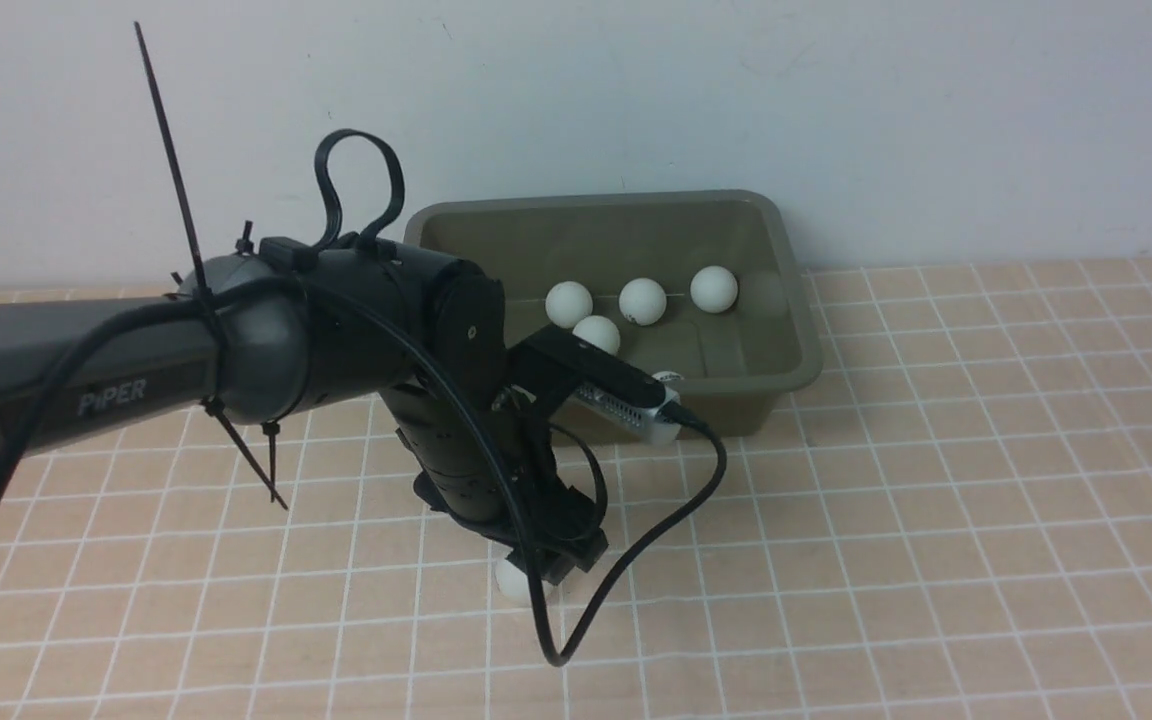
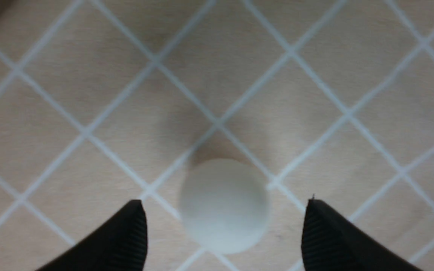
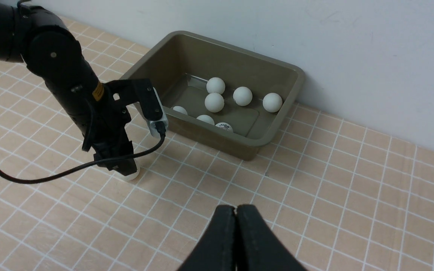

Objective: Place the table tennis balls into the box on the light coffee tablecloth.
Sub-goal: 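Reach for and grasp a ping pong ball on the table beside the basket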

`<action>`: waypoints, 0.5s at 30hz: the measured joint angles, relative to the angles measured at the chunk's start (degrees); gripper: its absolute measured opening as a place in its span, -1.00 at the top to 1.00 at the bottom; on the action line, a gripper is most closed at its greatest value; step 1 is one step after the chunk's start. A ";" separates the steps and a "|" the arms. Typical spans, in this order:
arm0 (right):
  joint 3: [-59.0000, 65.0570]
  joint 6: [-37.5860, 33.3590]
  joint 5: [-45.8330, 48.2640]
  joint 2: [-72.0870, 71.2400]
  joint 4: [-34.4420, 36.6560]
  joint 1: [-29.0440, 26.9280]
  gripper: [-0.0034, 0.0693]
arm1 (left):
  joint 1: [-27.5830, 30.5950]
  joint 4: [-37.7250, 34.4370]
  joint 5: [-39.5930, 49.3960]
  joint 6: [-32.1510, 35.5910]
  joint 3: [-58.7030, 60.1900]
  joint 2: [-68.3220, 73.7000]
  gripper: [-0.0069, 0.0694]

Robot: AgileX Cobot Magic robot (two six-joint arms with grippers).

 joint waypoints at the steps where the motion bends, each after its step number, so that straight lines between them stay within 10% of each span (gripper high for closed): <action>1: 0.00 0.00 0.00 0.00 0.00 0.00 0.96 | 0.00 0.93 0.00 -0.60 0.00 0.00 -0.38; 15: 0.00 0.00 0.00 0.00 0.05 0.00 0.96 | -1.19 1.97 -0.37 -1.59 0.00 3.40 -0.38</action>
